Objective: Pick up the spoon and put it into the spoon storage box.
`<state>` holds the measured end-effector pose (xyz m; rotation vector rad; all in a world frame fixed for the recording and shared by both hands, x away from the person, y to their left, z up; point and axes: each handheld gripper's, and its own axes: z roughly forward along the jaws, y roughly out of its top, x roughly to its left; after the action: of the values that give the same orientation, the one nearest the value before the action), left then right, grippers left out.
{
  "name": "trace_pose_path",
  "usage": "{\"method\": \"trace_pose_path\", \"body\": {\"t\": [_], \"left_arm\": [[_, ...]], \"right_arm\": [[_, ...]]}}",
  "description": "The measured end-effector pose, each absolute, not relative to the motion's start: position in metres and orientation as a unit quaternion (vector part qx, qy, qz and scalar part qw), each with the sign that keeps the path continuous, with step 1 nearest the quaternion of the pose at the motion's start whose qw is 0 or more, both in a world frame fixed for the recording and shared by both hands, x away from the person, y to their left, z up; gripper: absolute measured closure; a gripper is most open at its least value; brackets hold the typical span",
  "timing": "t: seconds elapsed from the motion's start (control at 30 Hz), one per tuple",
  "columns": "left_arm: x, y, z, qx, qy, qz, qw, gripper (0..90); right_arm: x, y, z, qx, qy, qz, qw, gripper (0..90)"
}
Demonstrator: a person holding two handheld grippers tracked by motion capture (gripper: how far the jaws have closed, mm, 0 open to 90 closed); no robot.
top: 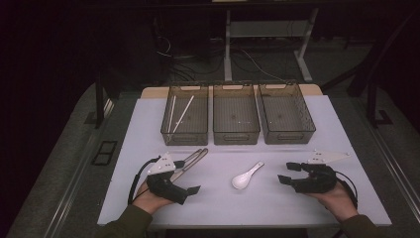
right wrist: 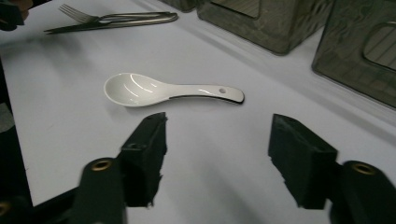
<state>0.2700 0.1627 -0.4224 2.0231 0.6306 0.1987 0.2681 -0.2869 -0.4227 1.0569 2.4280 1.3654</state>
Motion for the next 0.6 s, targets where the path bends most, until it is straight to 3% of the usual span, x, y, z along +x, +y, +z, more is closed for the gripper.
{"method": "trace_pose_path", "body": {"t": [0.6], "left_arm": [[0.274,0.159,-0.425,0.835,0.241,0.074,0.489,0.0]], "right_arm": [[0.302,-0.265,-0.421,0.353,0.82,0.44,0.093,79.6]]}}
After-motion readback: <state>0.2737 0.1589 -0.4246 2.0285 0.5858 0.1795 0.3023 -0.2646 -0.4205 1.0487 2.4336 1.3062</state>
